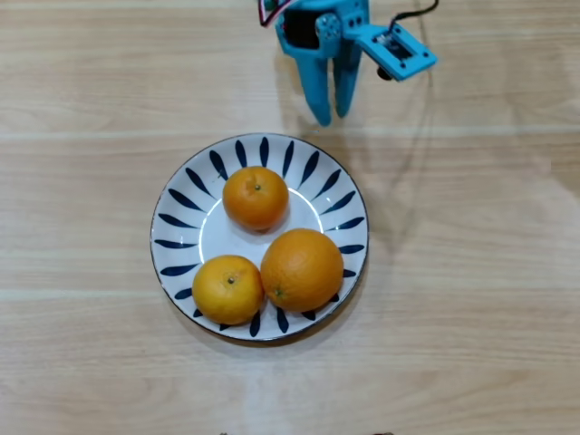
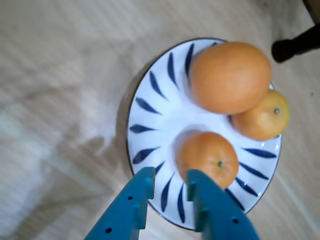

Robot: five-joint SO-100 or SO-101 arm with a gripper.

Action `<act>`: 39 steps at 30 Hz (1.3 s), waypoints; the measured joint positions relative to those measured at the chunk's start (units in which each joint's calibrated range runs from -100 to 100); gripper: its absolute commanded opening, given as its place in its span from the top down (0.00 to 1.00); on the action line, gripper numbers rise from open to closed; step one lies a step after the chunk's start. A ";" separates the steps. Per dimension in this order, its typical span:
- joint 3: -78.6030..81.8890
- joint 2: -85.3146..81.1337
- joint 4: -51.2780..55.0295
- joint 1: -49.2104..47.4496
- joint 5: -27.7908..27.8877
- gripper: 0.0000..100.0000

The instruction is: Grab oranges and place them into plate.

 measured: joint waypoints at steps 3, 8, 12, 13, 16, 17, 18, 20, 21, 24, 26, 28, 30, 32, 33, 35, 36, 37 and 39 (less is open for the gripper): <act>12.84 -11.00 -1.89 -0.17 6.62 0.97; 26.12 -26.58 -1.72 -0.17 11.42 0.98; 35.59 -37.07 1.89 -0.25 15.81 0.98; 37.45 -39.70 3.10 -0.25 16.95 0.98; 41.70 -46.80 8.01 -0.17 18.73 0.98; 42.94 -49.34 9.99 -0.17 18.94 0.98; 44.18 -51.80 11.89 -0.17 19.09 0.98; 47.01 -56.62 14.99 -0.17 19.14 0.98; 48.52 -58.15 15.76 -0.17 19.14 0.98; 51.97 -57.98 16.54 -0.17 19.20 0.98; 52.24 -58.65 16.80 -0.25 19.20 0.98; 52.24 -58.65 16.97 -0.25 19.20 0.98; 52.24 -58.65 16.97 -0.25 19.20 0.98; 52.24 -58.65 16.97 -0.25 19.20 0.98; 52.32 -58.65 16.97 -0.25 19.20 0.98; 52.41 -58.65 16.97 -0.34 19.20 0.98; 52.41 -58.65 16.97 -0.34 19.20 0.98; 52.50 -58.65 16.97 -0.34 19.20 0.98; 52.50 -58.65 16.97 -0.34 19.20 0.98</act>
